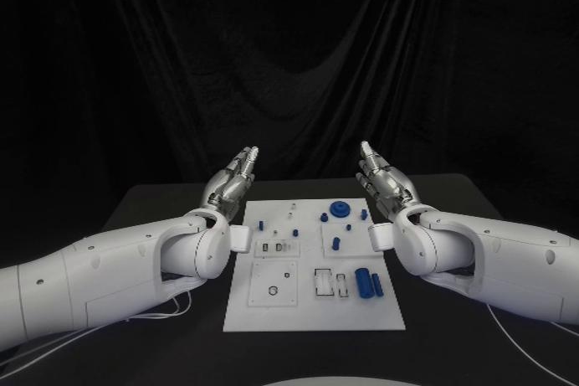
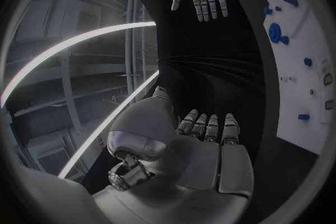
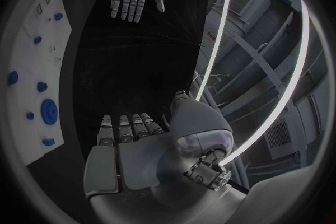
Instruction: Assemble the parts on the task board
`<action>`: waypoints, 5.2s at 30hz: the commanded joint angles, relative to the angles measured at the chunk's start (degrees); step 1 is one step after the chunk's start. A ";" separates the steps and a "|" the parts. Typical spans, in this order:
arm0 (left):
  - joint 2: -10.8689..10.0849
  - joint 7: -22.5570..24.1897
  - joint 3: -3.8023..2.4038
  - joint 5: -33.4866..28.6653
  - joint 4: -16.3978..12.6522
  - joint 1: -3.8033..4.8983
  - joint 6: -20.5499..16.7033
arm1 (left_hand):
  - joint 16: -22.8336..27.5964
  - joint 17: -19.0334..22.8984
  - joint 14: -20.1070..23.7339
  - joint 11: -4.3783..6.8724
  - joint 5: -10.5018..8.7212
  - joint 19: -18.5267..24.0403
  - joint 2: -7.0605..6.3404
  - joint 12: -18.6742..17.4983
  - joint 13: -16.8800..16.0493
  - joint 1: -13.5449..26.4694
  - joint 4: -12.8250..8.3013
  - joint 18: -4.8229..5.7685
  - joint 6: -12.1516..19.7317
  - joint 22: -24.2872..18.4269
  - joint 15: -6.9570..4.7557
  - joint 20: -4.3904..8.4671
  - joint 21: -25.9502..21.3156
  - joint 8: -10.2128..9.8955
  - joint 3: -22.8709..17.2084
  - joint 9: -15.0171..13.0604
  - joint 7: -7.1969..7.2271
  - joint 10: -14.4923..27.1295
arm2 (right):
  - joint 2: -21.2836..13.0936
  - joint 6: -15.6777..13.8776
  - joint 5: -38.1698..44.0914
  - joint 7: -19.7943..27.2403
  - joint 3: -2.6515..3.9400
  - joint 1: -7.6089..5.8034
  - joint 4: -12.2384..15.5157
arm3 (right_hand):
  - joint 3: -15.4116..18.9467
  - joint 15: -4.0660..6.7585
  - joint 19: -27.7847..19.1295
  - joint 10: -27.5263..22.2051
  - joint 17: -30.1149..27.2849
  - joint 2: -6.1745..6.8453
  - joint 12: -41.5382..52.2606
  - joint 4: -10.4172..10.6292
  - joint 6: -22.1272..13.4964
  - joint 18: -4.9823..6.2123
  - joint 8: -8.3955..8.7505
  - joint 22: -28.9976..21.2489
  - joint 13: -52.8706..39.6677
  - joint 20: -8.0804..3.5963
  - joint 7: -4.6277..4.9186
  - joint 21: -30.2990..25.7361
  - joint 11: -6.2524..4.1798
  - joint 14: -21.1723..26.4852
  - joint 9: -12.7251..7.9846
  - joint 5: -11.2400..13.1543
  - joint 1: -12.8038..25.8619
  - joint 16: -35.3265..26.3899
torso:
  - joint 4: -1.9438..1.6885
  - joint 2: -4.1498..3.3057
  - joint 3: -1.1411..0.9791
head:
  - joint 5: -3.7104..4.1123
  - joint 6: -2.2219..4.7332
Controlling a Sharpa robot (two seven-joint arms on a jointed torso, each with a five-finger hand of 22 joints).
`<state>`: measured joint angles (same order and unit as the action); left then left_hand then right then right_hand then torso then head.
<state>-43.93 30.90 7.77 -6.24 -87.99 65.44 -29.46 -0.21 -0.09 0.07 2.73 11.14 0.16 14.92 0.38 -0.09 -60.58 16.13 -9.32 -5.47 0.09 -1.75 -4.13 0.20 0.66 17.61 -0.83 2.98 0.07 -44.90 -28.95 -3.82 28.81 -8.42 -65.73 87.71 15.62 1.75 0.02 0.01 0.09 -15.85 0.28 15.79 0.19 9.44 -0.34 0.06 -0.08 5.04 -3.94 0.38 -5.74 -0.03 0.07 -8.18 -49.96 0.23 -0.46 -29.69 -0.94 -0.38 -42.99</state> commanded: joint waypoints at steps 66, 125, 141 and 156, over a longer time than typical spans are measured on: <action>-9.11 17.71 4.30 22.79 3.30 3.29 17.07 | -1.25 -0.46 -1.30 -7.40 22.28 -3.76 -3.31 8.36 -1.66 -26.31 -0.21 -1.00 -6.78 1.26 5.71 -8.67 2.55 0.93 -4.48 -0.79 1.46 -4.81 | -0.90 27.24 86.03 -29.04 -5.75 -20.46 -7.29 | -10.37 -2.79 64.89 35.27 15.28 10.19 24.65 -17.06 42.21 0.92 -9.10 29.85 -3.58 2.01 7.71 51.30 13.11 -69.02 4.58 0.01 -30.13 48.03 | -3.05 -9.63 0.81 | 2.44 -2.24; -9.79 16.91 4.31 25.38 3.29 3.30 20.96 | -1.16 -0.45 -1.25 -8.31 23.87 -3.53 -3.24 8.36 -1.61 -28.10 -0.82 -0.97 -7.31 1.21 6.53 -9.00 2.46 1.00 -5.75 -0.87 -0.34 -4.33 | 4.80 17.89 102.53 -25.85 -5.74 -15.72 -13.08 | -25.64 -0.39 79.89 49.24 35.41 16.69 14.10 -16.42 47.42 -4.95 -5.53 70.51 -3.86 -0.22 6.15 78.63 11.15 -79.60 6.00 -9.59 -29.42 63.38 | -3.97 -12.71 1.32 | 3.36 -1.96; -9.65 15.88 4.31 25.38 3.91 3.29 22.17 | -1.14 -0.45 -1.25 -8.84 23.84 -3.46 -3.19 8.32 -1.60 -28.31 -1.00 -0.97 -7.97 1.18 7.05 -9.43 2.41 1.14 -6.10 -0.97 -1.07 -4.22 | 6.05 16.56 102.53 -25.28 -5.74 -14.82 -14.48 | -28.40 -0.28 80.48 50.39 35.52 17.57 13.63 -16.30 50.56 -5.20 -6.66 71.83 -3.79 -0.24 6.50 79.27 11.22 -80.06 7.25 -11.82 -29.35 63.24 | -3.92 -12.74 1.44 | 3.28 -2.36; -9.36 15.38 4.31 25.38 4.38 3.27 23.08 | -1.13 -0.44 -1.26 -8.90 23.84 -3.49 -3.22 8.12 -1.55 -28.35 -1.07 -0.98 -8.33 1.19 7.17 -9.56 2.44 1.22 -6.22 -1.02 -1.45 -4.06 | 6.72 18.22 102.53 -25.25 -5.74 -14.18 -15.91 | -30.51 -0.44 80.28 51.15 35.23 18.40 13.25 -16.05 52.03 -5.12 -7.01 71.76 -3.84 -0.22 6.79 79.05 11.31 -79.96 8.19 -13.21 -28.78 62.76 | -3.96 -12.87 1.46 | 3.15 -2.59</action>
<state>-53.38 38.78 12.14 18.92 -83.59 68.60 -7.50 -1.53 -0.61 -1.14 -5.86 34.76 -3.41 11.57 8.64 -1.71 -88.43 15.09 -9.30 -13.73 1.31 5.02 -13.23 2.85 1.87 11.81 -1.81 1.83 -4.21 -38.22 -10.91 98.28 3.53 -14.19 -80.06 71.92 -14.56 1.42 80.17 50.72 35.18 2.20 13.80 -0.33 51.91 5.37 -7.16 71.74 -3.92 4.92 2.90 79.47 5.66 -79.76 8.18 -21.27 -78.94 63.02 -4.39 -42.51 0.52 2.86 -45.51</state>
